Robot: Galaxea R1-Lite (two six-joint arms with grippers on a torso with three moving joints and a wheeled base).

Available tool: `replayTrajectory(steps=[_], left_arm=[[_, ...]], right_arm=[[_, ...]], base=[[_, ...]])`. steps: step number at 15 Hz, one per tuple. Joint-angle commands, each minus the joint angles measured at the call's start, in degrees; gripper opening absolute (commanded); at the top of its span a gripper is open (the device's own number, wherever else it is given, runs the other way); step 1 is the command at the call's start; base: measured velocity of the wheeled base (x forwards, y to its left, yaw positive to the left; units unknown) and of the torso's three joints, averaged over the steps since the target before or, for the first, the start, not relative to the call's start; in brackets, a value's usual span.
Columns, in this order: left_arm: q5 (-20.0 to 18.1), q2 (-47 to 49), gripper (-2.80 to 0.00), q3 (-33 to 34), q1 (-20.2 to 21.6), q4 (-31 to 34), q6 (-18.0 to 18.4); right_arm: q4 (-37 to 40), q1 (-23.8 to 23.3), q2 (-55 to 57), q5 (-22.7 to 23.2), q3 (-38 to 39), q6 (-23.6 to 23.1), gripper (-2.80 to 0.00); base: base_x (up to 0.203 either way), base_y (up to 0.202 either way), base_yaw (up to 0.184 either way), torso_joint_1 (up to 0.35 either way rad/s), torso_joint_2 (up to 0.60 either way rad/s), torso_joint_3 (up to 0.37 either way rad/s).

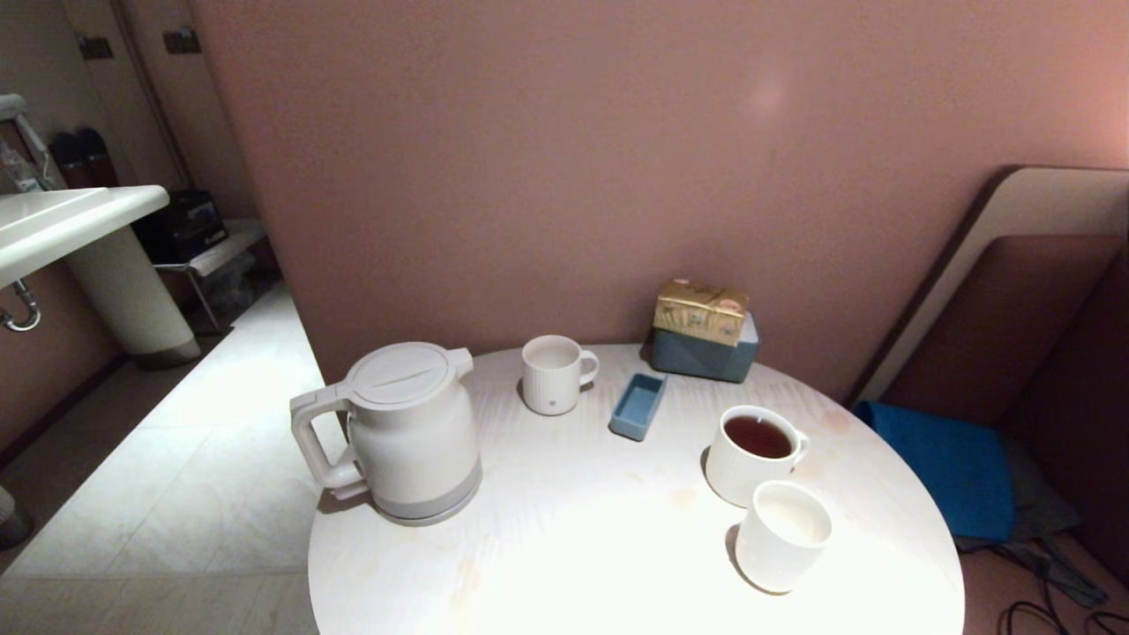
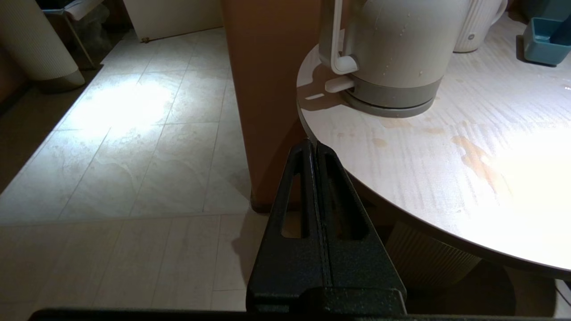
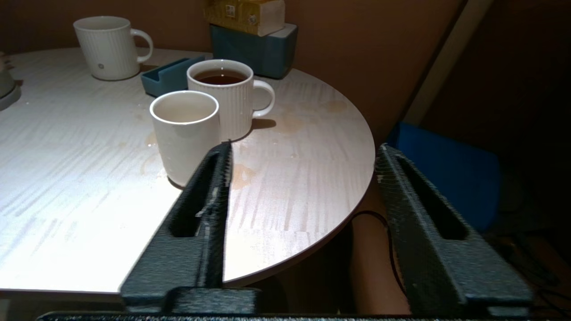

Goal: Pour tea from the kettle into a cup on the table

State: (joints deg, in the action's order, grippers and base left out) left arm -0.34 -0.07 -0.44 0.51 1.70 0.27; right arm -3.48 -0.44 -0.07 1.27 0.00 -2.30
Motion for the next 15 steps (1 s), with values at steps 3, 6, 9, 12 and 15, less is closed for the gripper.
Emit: replayTrajectory(steps=[3, 6, 9, 12, 15], left_arm=[[0.0, 0.1, -2.8, 0.0, 0.0, 0.0, 0.1], [-0.1, 0.1, -2.8, 0.0, 0.0, 0.0, 0.0], [0.0, 0.1, -2.8, 0.0, 0.0, 0.0, 0.0], [-0.1, 0.1, -2.8, 0.0, 0.0, 0.0, 0.0], [0.0, 0.1, -2.8, 0.0, 0.0, 0.0, 0.1]], right_arm=[[0.0, 0.0, 0.1, 0.1, 0.0, -0.2, -2.8], [0.0, 0.0, 0.1, 0.1, 0.0, 0.1, -2.8], [0.0, 0.0, 0.1, 0.0, 0.0, 0.2, -2.8], [0.0, 0.0, 0.1, 0.0, 0.0, 0.2, -2.8], [0.0, 0.0, 0.1, -0.1, 0.0, 0.2, -2.8]], base=[[0.0, 0.0, 0.0, 0.0, 0.0, 0.0], [0.0, 0.0, 0.0, 0.0, 0.0, 0.0], [0.0, 0.0, 0.0, 0.0, 0.0, 0.0], [0.0, 0.0, 0.0, 0.0, 0.0, 0.0], [0.0, 0.0, 0.0, 0.0, 0.0, 0.0]])
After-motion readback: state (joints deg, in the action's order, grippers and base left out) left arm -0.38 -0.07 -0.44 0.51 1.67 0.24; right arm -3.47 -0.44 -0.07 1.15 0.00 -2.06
